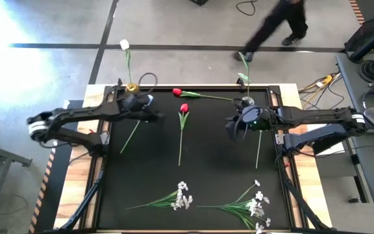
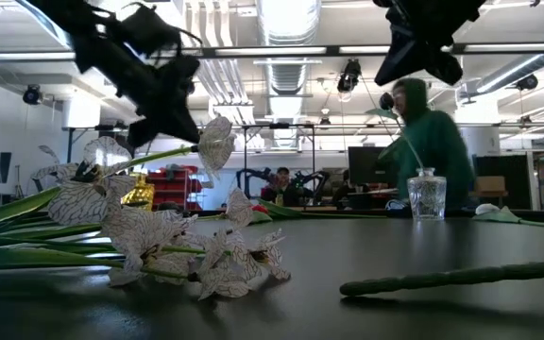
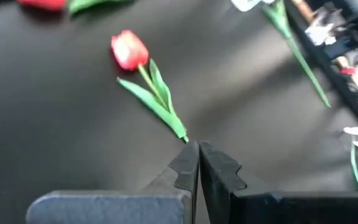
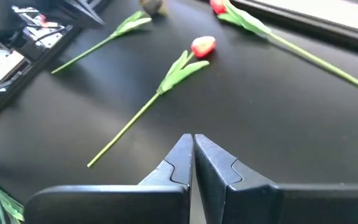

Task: Sort flowers into vase by color
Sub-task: Put the bottom red tulip into the transparent vase

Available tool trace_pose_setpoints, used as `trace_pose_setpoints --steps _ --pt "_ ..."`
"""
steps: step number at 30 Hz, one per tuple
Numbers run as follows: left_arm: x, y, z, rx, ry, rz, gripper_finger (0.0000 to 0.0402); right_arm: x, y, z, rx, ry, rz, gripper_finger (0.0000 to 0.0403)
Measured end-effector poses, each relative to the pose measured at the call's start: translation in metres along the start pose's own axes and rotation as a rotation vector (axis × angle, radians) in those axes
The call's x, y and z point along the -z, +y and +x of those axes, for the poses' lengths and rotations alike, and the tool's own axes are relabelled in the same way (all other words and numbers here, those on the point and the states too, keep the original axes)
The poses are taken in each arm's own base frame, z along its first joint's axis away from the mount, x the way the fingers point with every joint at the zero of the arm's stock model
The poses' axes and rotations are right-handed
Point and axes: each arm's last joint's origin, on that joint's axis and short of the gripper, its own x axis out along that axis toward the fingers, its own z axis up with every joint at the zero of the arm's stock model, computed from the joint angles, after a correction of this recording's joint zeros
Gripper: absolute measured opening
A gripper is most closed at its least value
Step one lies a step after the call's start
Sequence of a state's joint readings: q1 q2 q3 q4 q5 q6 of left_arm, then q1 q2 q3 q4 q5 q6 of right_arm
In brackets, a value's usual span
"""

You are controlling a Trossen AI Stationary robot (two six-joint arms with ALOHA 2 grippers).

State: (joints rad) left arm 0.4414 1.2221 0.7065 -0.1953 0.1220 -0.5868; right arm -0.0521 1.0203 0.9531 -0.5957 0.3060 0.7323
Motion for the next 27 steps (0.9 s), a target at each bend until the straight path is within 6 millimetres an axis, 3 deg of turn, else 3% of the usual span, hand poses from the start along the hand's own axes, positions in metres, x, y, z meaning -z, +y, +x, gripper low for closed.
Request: trace_pose_setpoints --steps 8,13,18,27 --pt "-0.022 -0.011 0.056 -0.069 0.090 -0.134 0.0012 -0.011 0.006 -0.009 -0.026 -0.031 -0.035 0.0009" --pt "-0.037 -0.027 0.090 -0.143 0.142 -0.117 0.0052 -0.011 0.006 -0.009 -0.027 -0.031 -0.038 0.0009" --pt "-0.039 -0.025 0.123 -0.268 0.237 -0.117 0.0100 -0.012 0.006 -0.012 -0.033 -0.038 -0.035 0.0009" --pt "-0.042 -0.021 0.159 -0.351 0.281 -0.125 0.0133 -0.014 0.002 -0.025 -0.057 -0.068 -0.056 0.0009"
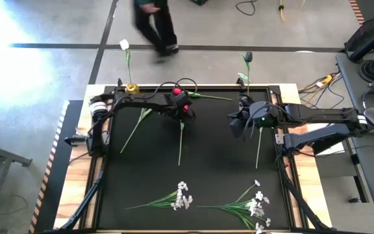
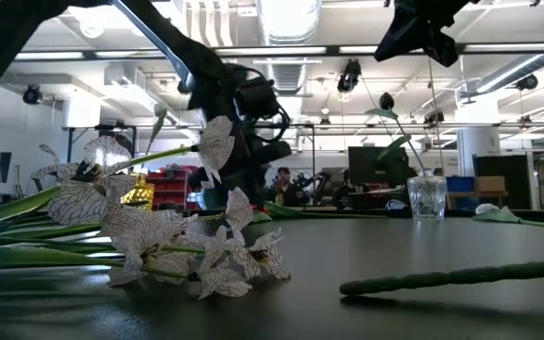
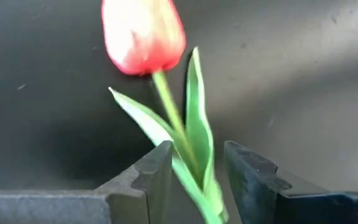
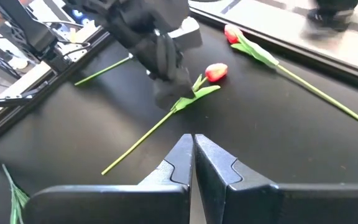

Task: Sort flowers into vase by color
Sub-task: Put the bottom red tulip into the transparent vase

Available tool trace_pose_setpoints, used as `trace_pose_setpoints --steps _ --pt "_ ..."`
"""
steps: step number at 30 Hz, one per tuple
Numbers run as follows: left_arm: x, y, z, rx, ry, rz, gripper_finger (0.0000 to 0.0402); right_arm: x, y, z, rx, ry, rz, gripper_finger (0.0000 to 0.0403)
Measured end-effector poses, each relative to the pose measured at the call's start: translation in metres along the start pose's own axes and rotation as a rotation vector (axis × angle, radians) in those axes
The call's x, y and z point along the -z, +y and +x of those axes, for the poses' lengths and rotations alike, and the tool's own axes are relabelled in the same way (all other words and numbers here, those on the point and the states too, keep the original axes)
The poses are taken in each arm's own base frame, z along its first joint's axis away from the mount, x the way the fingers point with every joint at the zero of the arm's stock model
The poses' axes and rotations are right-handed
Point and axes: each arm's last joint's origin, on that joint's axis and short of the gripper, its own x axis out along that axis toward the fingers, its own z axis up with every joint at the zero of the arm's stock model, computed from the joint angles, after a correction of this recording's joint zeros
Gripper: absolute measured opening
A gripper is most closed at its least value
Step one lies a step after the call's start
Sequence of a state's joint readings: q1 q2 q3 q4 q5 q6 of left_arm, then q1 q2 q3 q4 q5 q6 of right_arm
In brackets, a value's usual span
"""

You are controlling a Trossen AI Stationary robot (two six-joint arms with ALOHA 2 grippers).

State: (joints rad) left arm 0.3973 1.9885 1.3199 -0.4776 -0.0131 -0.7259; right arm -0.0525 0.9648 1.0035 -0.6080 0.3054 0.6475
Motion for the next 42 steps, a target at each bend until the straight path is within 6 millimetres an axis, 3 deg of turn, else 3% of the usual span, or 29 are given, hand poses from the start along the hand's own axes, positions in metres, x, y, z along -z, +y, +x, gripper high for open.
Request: trace_pose_setpoints --steps 8,17,20,27,33,42 --pt "-0.004 -0.003 0.014 -0.034 0.012 -0.038 0.0111 -0.002 -0.004 -0.012 -0.016 -0.022 0.005 0.0009" --pt "-0.008 -0.005 0.005 -0.064 -0.050 0.022 0.0014 -0.003 -0.005 -0.018 -0.028 -0.037 0.003 0.0009" --pt "-0.010 -0.007 -0.004 -0.053 -0.072 0.048 0.0008 -0.003 -0.005 -0.018 -0.027 -0.038 0.003 0.0009" --pt "-0.022 -0.014 -0.058 0.029 -0.244 0.120 0.0002 -0.003 -0.004 -0.016 -0.021 -0.044 -0.007 0.0009" --pt "-0.029 -0.022 -0.113 0.258 -0.495 0.212 0.0001 -0.006 0.005 0.000 -0.068 -0.104 -0.130 0.0009" --pt "-0.007 -0.005 -0.162 0.601 -0.733 0.356 0.0000 -0.005 0.019 0.040 -0.267 -0.279 -0.140 0.0009"
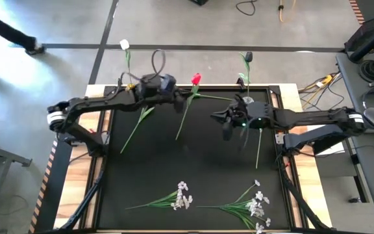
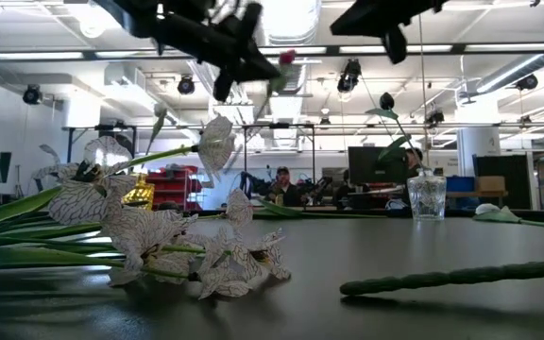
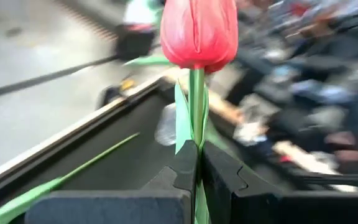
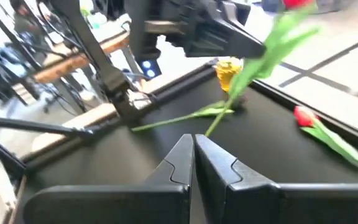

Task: Sort flowers into vase by color
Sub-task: Put the bottom red tulip into the transparent vase

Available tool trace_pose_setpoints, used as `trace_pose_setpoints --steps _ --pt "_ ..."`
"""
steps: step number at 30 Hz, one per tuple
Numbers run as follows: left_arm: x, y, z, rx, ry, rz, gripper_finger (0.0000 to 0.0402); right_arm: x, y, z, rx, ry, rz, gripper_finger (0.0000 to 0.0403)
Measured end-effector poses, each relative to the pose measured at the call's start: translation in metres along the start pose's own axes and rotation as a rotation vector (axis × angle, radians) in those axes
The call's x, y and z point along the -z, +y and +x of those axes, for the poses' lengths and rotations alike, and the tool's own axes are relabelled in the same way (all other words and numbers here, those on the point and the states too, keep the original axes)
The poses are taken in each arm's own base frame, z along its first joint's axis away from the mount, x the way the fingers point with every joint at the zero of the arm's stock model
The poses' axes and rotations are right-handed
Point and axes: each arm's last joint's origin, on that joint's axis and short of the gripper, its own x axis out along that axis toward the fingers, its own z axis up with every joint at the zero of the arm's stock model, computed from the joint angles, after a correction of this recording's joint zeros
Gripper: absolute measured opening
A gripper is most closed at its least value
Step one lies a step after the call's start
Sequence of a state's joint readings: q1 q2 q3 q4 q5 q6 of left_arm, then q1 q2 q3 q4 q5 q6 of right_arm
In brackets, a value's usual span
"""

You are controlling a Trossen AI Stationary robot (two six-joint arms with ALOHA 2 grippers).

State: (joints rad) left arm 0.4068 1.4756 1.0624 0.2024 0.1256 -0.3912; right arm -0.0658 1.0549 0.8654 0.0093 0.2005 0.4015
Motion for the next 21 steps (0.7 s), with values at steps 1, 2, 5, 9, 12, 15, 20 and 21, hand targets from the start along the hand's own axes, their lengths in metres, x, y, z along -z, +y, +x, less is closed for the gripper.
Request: trace_pose_setpoints --steps 1,2,5,9,12,15,20,21 --pt "0.001 -0.001 -0.005 0.046 -0.027 0.003 0.0000 0.001 0.000 0.005 -0.013 -0.014 0.013 0.0009" --pt "0.003 -0.002 -0.010 0.083 -0.051 0.002 0.0000 0.001 0.000 0.010 -0.026 -0.025 0.032 0.0009" --pt "0.005 -0.005 -0.024 0.186 -0.140 -0.004 0.0000 0.002 -0.001 0.026 -0.026 -0.043 0.097 0.0010" --pt "0.009 -0.007 -0.041 0.272 -0.203 -0.011 0.0000 -0.003 0.003 0.046 -0.015 -0.035 0.112 0.0030" --pt "0.008 -0.009 -0.048 0.310 -0.202 -0.009 0.0000 -0.014 0.010 0.059 -0.022 -0.053 0.110 0.0062" --pt "0.004 -0.013 -0.054 0.354 -0.210 0.004 0.0000 -0.026 0.016 0.071 -0.038 -0.069 0.093 0.0096" --pt "-0.001 -0.017 -0.059 0.408 -0.231 0.020 0.0000 -0.047 0.025 0.088 -0.096 -0.058 0.069 0.0133" --pt "-0.001 -0.017 -0.060 0.418 -0.228 0.018 0.0000 -0.049 0.026 0.091 -0.095 -0.047 0.067 0.0137"
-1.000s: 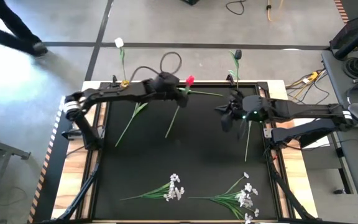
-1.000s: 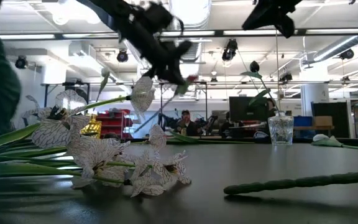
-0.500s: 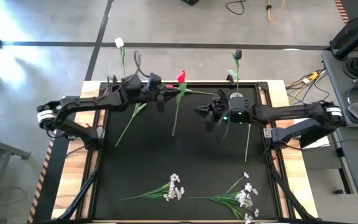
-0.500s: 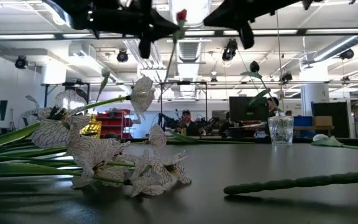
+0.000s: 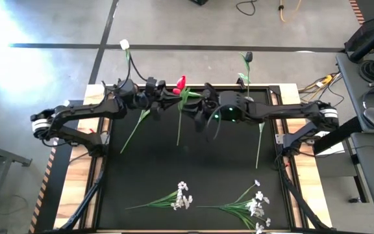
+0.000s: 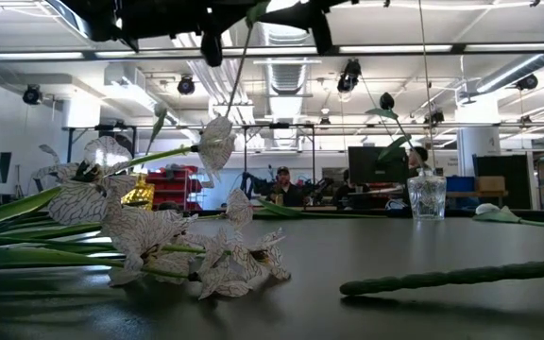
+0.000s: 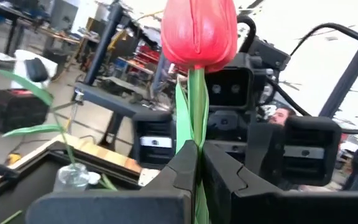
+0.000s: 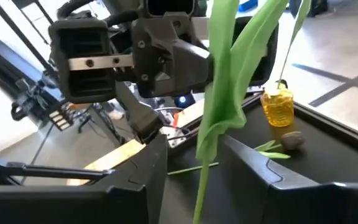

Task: Sort flowers into vase by color
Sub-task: Put the bottom red tulip into the transparent vase

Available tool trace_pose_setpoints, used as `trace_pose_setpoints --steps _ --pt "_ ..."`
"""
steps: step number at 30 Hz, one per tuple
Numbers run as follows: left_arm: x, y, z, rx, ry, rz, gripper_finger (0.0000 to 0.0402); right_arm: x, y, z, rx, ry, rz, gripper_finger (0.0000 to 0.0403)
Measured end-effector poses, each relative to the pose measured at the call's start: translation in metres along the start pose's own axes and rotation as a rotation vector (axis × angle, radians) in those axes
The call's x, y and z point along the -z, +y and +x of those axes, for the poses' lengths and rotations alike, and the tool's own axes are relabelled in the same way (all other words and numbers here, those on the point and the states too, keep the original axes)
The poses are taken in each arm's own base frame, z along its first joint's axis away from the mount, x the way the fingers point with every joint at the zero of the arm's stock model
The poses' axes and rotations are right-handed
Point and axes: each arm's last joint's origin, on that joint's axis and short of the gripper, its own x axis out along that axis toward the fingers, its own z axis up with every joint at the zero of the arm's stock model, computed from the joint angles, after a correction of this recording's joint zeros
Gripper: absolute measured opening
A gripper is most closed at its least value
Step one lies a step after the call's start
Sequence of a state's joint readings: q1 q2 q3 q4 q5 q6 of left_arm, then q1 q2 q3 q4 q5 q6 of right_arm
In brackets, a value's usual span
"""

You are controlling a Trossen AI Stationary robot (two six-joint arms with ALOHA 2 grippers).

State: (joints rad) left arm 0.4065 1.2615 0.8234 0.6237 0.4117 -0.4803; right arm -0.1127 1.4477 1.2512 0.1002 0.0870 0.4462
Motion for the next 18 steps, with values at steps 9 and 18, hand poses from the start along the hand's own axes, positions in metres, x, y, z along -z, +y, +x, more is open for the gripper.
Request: trace_pose_setpoints --steps 9,18 --pt "-0.003 -0.003 0.000 0.041 -0.018 0.004 0.0000 -0.012 0.003 0.022 0.023 0.048 -0.033 0.0127" --pt "-0.003 -0.004 -0.001 0.059 -0.012 -0.001 0.0000 -0.019 0.006 0.014 0.014 0.029 -0.084 0.0046"
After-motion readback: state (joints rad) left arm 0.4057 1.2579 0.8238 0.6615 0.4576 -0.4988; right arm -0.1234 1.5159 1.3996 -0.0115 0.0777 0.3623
